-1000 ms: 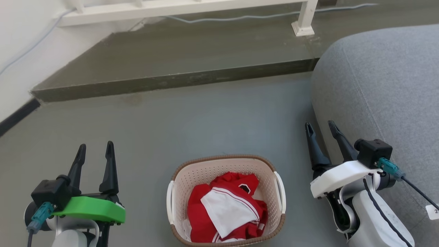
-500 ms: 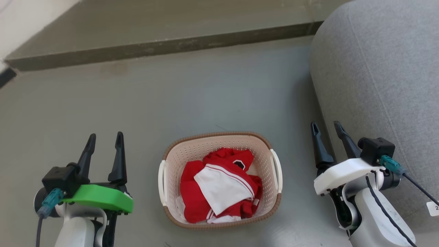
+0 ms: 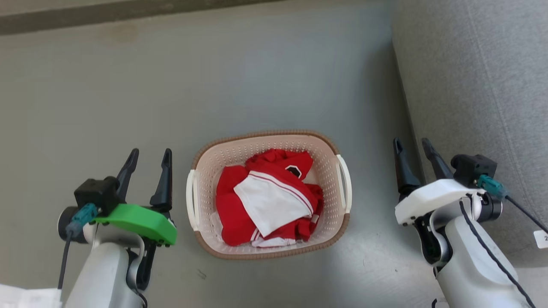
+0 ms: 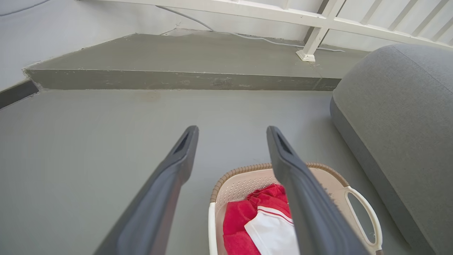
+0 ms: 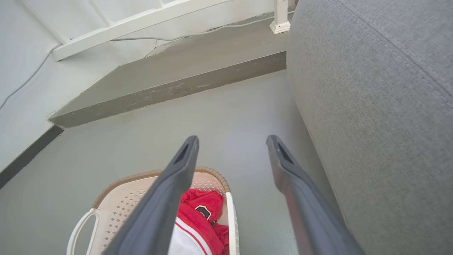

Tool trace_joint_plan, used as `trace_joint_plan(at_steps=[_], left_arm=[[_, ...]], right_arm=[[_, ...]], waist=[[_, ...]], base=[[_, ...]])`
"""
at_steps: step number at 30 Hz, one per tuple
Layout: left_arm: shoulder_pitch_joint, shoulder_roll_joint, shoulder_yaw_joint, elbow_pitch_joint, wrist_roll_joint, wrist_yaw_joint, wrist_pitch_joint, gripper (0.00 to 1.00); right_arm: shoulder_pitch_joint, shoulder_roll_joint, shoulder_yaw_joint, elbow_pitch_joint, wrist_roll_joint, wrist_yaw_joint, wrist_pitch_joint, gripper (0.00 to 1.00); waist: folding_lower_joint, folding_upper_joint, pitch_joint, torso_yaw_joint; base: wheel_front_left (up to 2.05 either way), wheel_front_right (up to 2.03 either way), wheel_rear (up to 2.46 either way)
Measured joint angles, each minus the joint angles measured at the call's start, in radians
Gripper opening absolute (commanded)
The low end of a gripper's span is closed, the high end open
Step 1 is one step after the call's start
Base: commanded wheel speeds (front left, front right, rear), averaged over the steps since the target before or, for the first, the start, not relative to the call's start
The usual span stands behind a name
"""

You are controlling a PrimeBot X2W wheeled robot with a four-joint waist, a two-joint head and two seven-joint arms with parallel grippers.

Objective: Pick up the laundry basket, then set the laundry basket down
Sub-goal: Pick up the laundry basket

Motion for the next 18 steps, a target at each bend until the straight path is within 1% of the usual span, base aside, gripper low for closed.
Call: trace_joint_plan(at_steps=[7, 11, 13, 18], left_arm=[[-0.089, 0.012, -0.047, 0.088, -0.041, -0.003, 0.000, 1.00], [-0.130, 0.014, -0.074, 0.147, -0.063, -0.003, 0.006, 1.00], [-0.147, 0.014, -0.081, 0.170, -0.082, -0.004, 0.012, 1.00], [-0.205, 0.011, -0.122, 0.228, -0.113, -0.004, 0.024, 1.00]], right_arm=[[-0.068, 0.001, -0.012, 0.071, 0.010, 0.003, -0.001, 1.00], [-0.093, 0.002, -0.015, 0.130, 0.019, 0.017, -0.001, 1.00], [-0.110, 0.002, -0.013, 0.159, 0.019, 0.017, -0.001, 1.00], [-0.153, 0.002, -0.005, 0.226, 0.034, 0.031, -0.001, 1.00]], waist=[[0.0001, 0.0000, 0.085, 0.004], [0.0001, 0.0000, 0.131, 0.009], [0.0001, 0.0000, 0.154, 0.012], [0.0001, 0.0000, 0.207, 0.021]], base=[[0.00, 0.00, 0.00], [0.00, 0.00, 0.00], [0.00, 0.00, 0.00], [0.00, 0.00, 0.00]])
